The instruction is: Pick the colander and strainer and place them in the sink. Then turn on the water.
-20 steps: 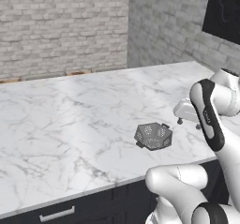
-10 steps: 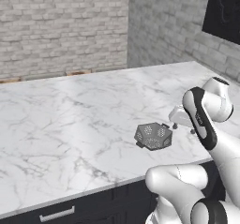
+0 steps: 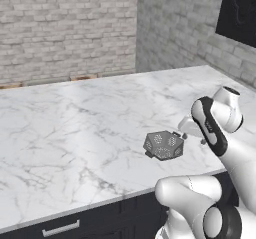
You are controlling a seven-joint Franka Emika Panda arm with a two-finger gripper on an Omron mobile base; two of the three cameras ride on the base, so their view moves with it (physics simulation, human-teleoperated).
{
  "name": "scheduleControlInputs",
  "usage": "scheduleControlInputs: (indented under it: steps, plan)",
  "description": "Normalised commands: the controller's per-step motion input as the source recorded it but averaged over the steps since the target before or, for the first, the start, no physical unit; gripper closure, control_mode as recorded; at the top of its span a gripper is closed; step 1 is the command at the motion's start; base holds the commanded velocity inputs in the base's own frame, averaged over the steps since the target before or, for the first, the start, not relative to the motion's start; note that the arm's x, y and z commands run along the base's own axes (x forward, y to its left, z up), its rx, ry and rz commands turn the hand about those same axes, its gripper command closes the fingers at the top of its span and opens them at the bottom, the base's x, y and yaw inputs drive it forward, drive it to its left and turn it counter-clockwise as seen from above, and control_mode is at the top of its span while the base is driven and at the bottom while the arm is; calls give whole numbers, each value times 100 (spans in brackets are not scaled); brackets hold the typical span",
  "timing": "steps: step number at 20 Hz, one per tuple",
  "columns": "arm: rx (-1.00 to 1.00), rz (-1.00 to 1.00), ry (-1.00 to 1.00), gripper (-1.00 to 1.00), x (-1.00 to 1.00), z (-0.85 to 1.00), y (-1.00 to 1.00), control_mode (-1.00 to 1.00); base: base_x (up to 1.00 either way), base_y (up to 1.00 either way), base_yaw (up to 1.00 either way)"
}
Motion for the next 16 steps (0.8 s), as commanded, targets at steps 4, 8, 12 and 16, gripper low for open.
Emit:
scheduleControlInputs:
  steps: [4, 8, 12, 16]
  plan:
    - [0, 0, 0, -100, 20, -22, 0, -100, 0, 0, 0]
    - [0, 0, 0, -100, 16, -12, 0, -100, 0, 0, 0]
    - [0, 0, 0, -100, 14, -10, 0, -100, 0, 0, 0]
    - [0, 0, 0, -100, 15, -11, 0, -100, 0, 0, 0]
